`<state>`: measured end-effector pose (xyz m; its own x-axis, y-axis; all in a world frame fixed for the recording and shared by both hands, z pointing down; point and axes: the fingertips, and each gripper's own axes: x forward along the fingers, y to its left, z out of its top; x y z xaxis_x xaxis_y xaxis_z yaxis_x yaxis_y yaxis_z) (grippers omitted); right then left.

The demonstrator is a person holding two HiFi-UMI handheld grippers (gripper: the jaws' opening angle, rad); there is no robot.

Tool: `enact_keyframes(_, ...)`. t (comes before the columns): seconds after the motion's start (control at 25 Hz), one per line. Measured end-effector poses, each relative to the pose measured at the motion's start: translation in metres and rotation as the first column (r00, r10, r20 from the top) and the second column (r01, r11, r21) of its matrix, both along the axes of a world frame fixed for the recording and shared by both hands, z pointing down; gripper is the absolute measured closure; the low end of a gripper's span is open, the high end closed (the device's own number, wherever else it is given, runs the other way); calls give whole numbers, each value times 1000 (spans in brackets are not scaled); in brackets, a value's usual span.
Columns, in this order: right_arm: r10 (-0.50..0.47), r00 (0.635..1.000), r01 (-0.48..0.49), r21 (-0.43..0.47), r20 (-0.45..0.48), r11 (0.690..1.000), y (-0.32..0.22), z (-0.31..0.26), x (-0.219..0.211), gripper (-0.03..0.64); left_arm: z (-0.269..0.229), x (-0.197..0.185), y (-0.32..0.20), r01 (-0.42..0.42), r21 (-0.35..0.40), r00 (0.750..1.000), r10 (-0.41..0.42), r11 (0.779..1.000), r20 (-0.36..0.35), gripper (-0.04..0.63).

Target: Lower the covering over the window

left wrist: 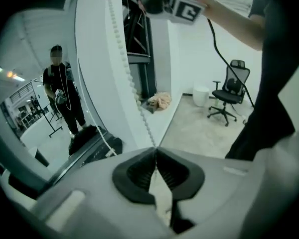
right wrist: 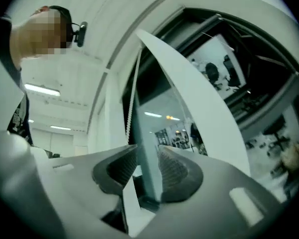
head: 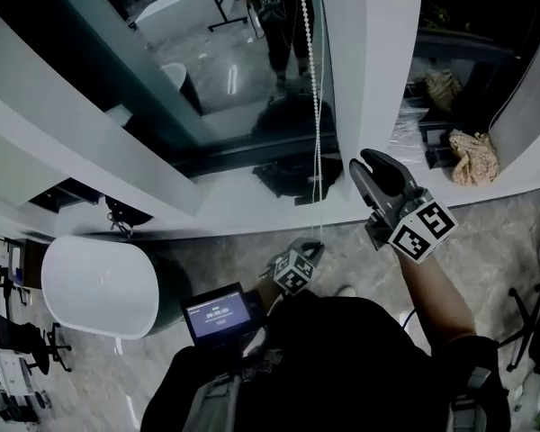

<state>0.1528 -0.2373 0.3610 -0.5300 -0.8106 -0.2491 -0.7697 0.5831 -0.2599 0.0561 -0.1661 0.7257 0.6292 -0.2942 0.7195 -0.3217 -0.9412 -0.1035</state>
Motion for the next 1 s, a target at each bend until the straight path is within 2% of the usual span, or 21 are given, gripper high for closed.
enact_keyframes(0.08, -79, 990, 96, 145, -114, 985, 6, -56, -29, 485, -2, -2, 8, -5, -19, 1000, 4, 1000, -9, 588)
enact_keyframes(0.16, -113, 964, 166, 213, -242, 963, 6, -91, -52, 472, -10, -5, 14, -13, -37, 1000, 12, 999, -4, 588)
enact_keyframes(0.24, -114, 942, 183, 198, -316, 963, -7, -107, -64, 462, -8, -13, 16, -27, -29, 1000, 27, 999, 3, 588)
enact_keyframes(0.32, -129, 937, 192, 168, -325, 967, -20, -119, -71, 459, -3, -22, 15, -31, -12, 1000, 30, 999, -3, 588)
enact_keyframes(0.36, -138, 936, 200, 167, -323, 965, -24, -126, -75, 486, -3, -25, 14, -29, -8, 1000, 29, 1000, -11, 588)
enact_keyframes(0.4, -141, 934, 207, 175, -329, 963, -26, -132, -78, 591, -3, -28, 14, -29, -8, 999, 28, 1000, -19, 586)
enact_keyframes(0.44, -139, 929, 210, 183, -342, 960, -27, -134, -83, 578, -4, -30, 15, -30, -10, 999, 30, 999, -22, 587)
enact_keyframes(0.52, -116, 915, 208, 206, -386, 956, -25, -135, -90, 600, -6, -34, 18, -36, -21, 999, 36, 999, -21, 586)
enact_keyframes(0.56, -89, 900, 203, 229, -426, 952, -22, -135, -93, 602, -9, -36, 20, -40, -31, 999, 39, 999, -18, 586)
enact_keyframes(0.6, -43, 869, 193, 258, -493, 947, -18, -134, -95, 604, -12, -38, 21, -44, -42, 999, 43, 998, -15, 586)
enact_keyframes(0.64, 22, 806, 184, 285, -591, 941, -14, -129, -98, 605, -15, -41, 20, -50, -44, 999, 49, 998, -16, 584)
enact_keyframes(0.72, 145, 598, 173, 303, -788, 937, -10, -104, -103, 606, -22, -48, 15, -54, -12, 997, 53, 998, -60, 578)
enact_keyframes(0.76, 172, 497, 172, 291, -850, 941, -10, -84, -106, 606, -29, -52, 10, -38, 13, 993, 40, 999, -112, 576)
enact_keyframes(0.84, 166, 331, 175, 234, -929, 956, -13, -27, -106, 606, -44, -64, -4, 42, 40, 970, -31, 998, -239, 567)
enact_keyframes(0.88, 139, 263, 171, 188, -955, 967, -13, 9, -104, 606, -53, -72, -14, 99, 41, 950, -82, 994, -300, 556)
enact_keyframes(0.92, 92, 210, 160, 128, -973, 979, -14, 47, -101, 606, -66, -80, -25, 159, 34, 924, -136, 987, -358, 554)
enact_keyframes(0.96, 28, 176, 143, 54, -984, 988, -13, 86, -97, 606, -84, -87, -37, 212, 19, 890, -185, 977, -416, 554)
enact_keyframes(1.0, -49, 161, 119, -29, -986, 992, -11, 127, -95, 606, -107, -91, -48, 253, 2, 853, -222, 968, -472, 552)
